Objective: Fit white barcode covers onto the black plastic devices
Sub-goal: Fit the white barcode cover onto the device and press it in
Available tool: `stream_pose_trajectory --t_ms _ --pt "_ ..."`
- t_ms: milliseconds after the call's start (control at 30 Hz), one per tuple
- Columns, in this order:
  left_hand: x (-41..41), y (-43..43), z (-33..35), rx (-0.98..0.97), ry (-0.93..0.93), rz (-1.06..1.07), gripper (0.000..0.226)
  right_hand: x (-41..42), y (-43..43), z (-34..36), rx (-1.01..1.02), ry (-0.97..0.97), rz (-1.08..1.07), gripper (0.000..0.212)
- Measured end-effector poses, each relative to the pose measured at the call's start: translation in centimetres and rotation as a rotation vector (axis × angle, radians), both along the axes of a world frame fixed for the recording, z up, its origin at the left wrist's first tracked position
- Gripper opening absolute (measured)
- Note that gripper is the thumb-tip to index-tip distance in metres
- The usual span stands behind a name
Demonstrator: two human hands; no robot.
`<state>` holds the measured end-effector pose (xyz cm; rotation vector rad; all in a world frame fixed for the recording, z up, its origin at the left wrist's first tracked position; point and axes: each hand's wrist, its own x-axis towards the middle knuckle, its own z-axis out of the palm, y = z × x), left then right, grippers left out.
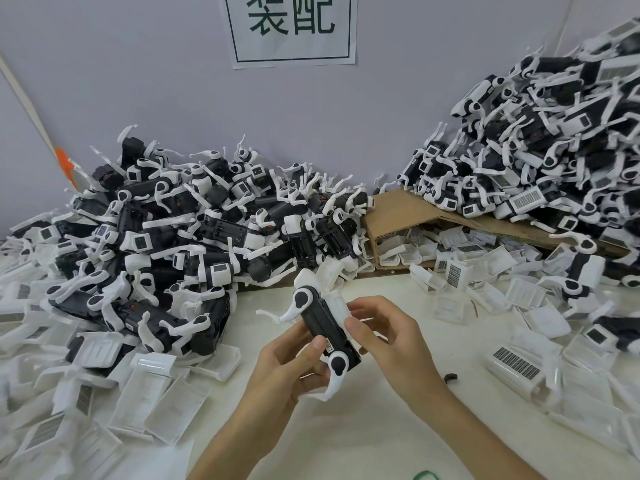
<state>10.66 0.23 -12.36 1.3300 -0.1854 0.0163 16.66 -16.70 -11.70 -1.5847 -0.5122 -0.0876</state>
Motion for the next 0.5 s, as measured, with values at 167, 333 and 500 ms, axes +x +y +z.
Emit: stream_pose_trajectory --t_ms 167,333,500 --pt "-0.08 0.02 0.0 -0.008 0.02 0.013 0.039 -0.06 -0.05 0.03 0.016 0.009 -0.003 0.014" --pt "-0.14 0.11 0.1 -0.009 0.035 0.012 0.038 -0.22 0.09 -0.31 -0.034 0.012 0.042 0.025" --pt "-0.26 0.15 0.03 0.015 0.029 0.009 0.039 -0.28 0.11 -0.36 -0.035 0.023 0.052 0.025"
